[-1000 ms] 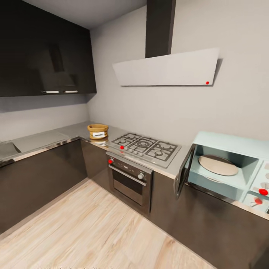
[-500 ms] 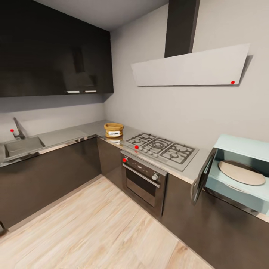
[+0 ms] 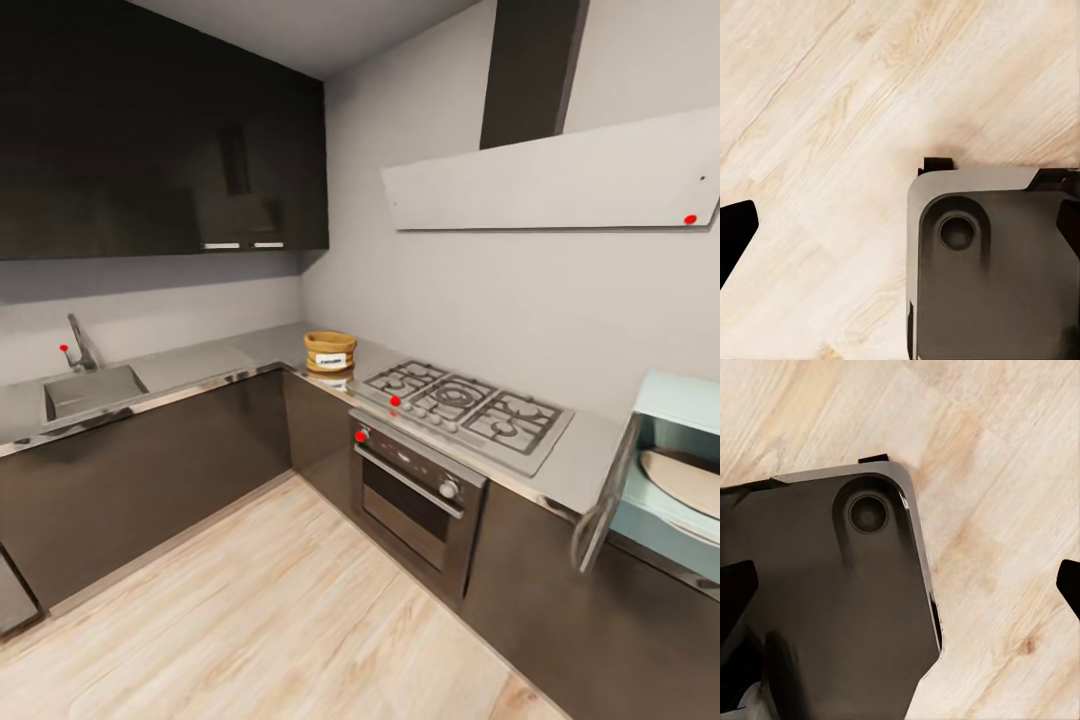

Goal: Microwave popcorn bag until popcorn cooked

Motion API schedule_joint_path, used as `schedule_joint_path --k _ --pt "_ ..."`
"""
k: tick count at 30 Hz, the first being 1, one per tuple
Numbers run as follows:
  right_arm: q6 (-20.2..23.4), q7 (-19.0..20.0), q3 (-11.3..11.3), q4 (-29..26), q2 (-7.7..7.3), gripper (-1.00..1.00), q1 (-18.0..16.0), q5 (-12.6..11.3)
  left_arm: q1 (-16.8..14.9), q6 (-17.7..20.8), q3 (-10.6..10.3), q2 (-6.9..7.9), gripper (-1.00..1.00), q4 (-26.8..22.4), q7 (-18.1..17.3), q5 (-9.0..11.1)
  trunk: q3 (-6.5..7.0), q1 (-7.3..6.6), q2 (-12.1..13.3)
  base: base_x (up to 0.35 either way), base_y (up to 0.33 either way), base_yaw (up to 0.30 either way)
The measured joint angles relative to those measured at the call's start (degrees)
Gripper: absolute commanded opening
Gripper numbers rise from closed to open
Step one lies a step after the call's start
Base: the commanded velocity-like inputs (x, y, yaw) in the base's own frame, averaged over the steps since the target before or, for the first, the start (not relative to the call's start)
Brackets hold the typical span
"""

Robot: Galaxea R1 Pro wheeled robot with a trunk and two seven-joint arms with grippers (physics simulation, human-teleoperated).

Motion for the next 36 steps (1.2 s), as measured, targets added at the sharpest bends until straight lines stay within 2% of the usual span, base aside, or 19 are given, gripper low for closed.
schedule_joint_path --k 32,34,36 --pt "0.0 0.0 0.0 0.0 0.0 1.0 0.0 0.0 -0.02 0.82 -0.1 -0.22 1.0 0.5 0.0 -0.02 0.0 0.0 0.0 0.236 0.216 0.0" --pt "0.0 0.0 0.0 0.0 0.0 1.0 0.0 0.0 0.01 1.43 -0.09 -0.15 1.0 1.51 0.0 -0.01 0.0 0.0 0.0 0.24 0.218 0.0" --pt "0.0 0.0 -0.01 0.0 0.0 1.0 0.0 0.0 0.01 2.89 -0.07 0.0 1.0 5.46 0.0 0.0 -0.01 0.0 0.0 0.249 0.225 0.0"
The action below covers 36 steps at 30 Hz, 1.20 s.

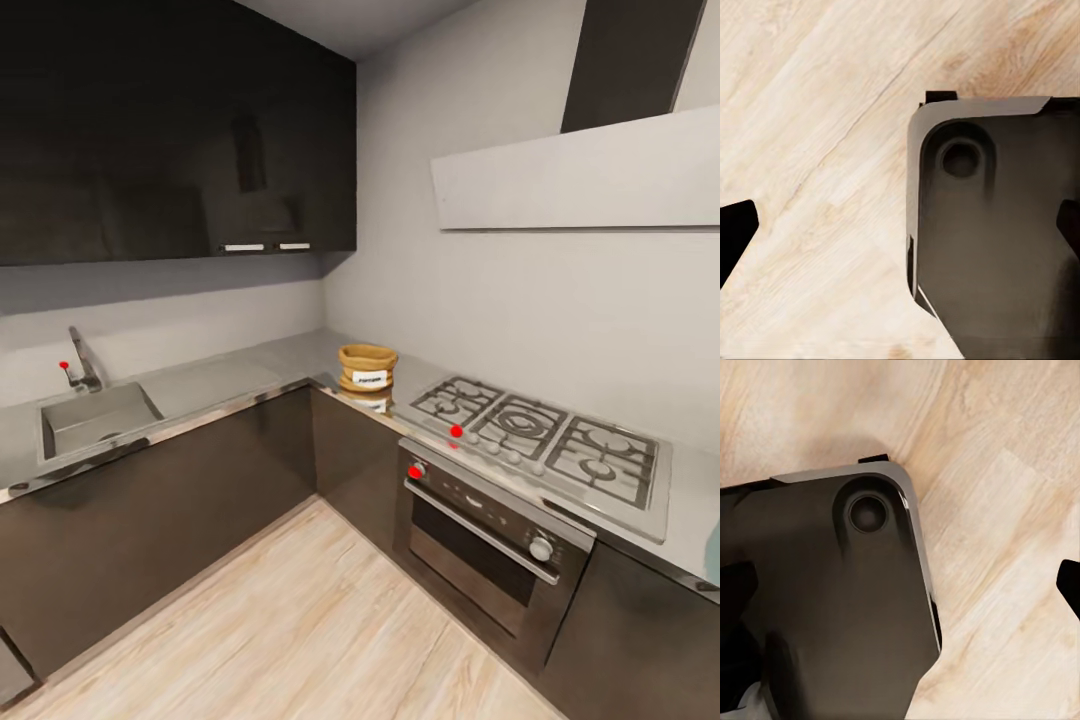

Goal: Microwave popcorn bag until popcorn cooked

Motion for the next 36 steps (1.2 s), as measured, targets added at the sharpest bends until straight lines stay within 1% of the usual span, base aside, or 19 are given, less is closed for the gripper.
schedule_joint_path --k 1,2,5,12,14,20,29,36 --pt "0.0 0.0 0.0 0.0 0.0 1.0 0.0 0.0 -0.01 0.75 -0.04 -0.02 1.0 2.55 0.0 0.0 0.0 0.0 0.0 0.254 0.23 0.0" --pt "0.0 0.0 0.0 0.0 0.0 1.0 0.0 0.0 0.0 1.1 -0.09 -0.06 1.0 3.79 -0.03 0.0 0.0 0.0 0.0 0.256 0.231 0.0" --pt "0.0 0.0 0.0 0.0 0.0 1.0 0.0 0.0 -0.03 1.83 -0.1 -0.45 1.0 5.67 -0.03 0.01 0.01 0.0 0.0 0.259 0.233 0.0" --pt "-0.01 0.0 0.0 0.0 0.0 1.0 0.0 0.0 -0.06 1.13 -0.16 -1.39 1.0 5.85 -0.3 -0.07 0.01 0.0 0.0 0.272 0.233 0.0" --pt "-0.04 0.0 0.0 0.0 0.0 1.0 0.0 0.0 -0.05 1.05 -0.12 -1.47 1.0 5.84 -0.31 -0.07 0.01 0.0 0.0 0.275 0.233 0.0" --pt "-0.05 0.0 0.02 -0.01 0.0 1.0 0.01 0.0 -0.06 0.94 0.01 -1.34 1.0 5.85 -0.24 -0.05 0.01 0.0 0.0 0.274 0.233 -0.115" --pt "0.0 0.0 0.06 0.0 0.0 1.0 0.0 0.01 -0.06 0.93 0.04 -1.22 1.0 5.84 -0.24 0.0 0.01 0.0 0.0 0.258 0.238 -0.011" --pt "-0.08 0.01 0.09 0.01 0.0 1.0 0.0 0.08 -0.04 0.86 -0.01 -1.07 1.0 5.84 -0.24 0.0 0.01 0.0 0.0 0.222 0.241 -0.09"
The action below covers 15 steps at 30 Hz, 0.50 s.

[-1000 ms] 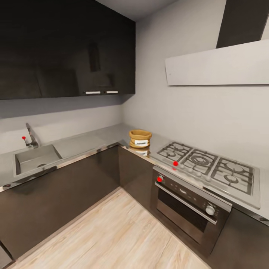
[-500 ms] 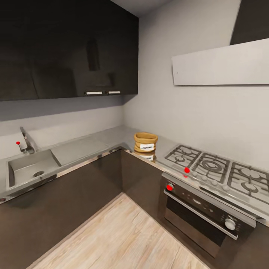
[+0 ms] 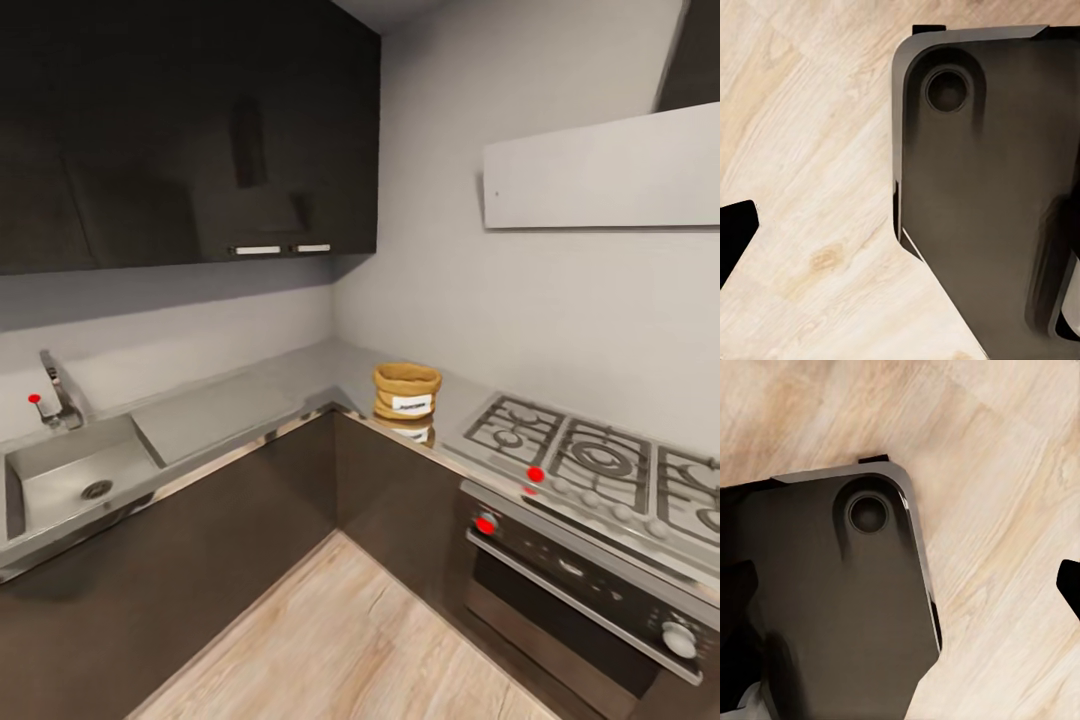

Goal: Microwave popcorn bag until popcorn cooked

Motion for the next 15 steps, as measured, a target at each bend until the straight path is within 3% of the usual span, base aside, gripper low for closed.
schedule_joint_path --k 8,15 --pt "0.04 0.0 0.0 -0.02 0.0 1.0 0.0 0.0 -0.02 0.03 0.0 -0.03 1.0 0.01 0.0 0.0 0.0 0.0 0.0 0.199 0.251 -0.109" --pt "0.0 0.0 0.0 -0.03 0.0 1.0 0.01 0.0 -0.03 0.07 0.0 -0.08 1.0 0.02 0.0 0.0 0.0 0.0 0.0 0.197 0.253 -0.27"
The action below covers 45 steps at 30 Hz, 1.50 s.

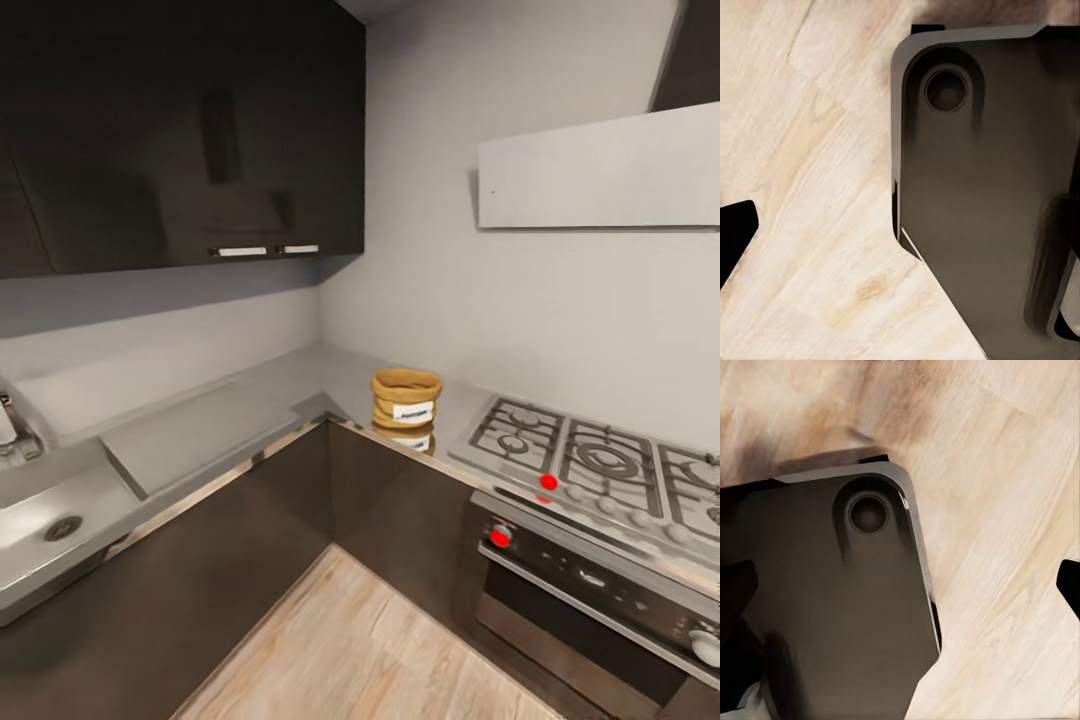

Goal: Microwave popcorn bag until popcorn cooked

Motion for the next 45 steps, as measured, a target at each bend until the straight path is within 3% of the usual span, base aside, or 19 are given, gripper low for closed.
schedule_joint_path --k 23,37,45 --pt "0.0 0.0 0.0 0.0 0.0 1.0 0.0 0.0 0.0 0.01 -0.01 0.0 1.0 0.0 0.0 0.0 0.0 0.0 0.0 0.191 0.252 -0.294" --pt "-0.01 0.0 0.01 0.02 0.0 1.0 -0.02 0.0 0.02 0.01 -0.05 -0.02 1.0 -0.02 0.0 0.0 0.0 0.01 0.0 0.163 0.246 -0.033" --pt "-0.02 -0.02 0.01 0.01 0.0 1.0 -0.01 0.0 0.01 0.01 -0.08 -0.09 1.0 -0.01 0.0 0.0 0.0 0.02 0.0 0.02 0.035 -0.12"
